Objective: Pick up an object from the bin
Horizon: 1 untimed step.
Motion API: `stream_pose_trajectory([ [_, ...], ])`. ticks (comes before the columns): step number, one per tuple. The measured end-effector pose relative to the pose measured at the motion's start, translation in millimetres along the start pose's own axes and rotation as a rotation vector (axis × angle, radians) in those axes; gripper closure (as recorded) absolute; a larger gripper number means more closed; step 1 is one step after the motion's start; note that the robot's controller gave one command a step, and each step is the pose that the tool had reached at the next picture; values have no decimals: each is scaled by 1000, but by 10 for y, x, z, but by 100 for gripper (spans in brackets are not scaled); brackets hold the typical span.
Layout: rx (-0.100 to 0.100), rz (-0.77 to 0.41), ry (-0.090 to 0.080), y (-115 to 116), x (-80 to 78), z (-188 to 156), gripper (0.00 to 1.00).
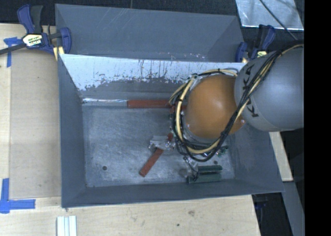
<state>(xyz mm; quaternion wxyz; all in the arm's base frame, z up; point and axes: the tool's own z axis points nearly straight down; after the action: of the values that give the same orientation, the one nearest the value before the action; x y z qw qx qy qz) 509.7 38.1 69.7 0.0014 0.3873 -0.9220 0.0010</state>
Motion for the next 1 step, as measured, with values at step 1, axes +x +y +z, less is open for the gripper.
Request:
stream_pose_trajectory([
  [1,-1,197,-6,440,-223,-7,0],
])
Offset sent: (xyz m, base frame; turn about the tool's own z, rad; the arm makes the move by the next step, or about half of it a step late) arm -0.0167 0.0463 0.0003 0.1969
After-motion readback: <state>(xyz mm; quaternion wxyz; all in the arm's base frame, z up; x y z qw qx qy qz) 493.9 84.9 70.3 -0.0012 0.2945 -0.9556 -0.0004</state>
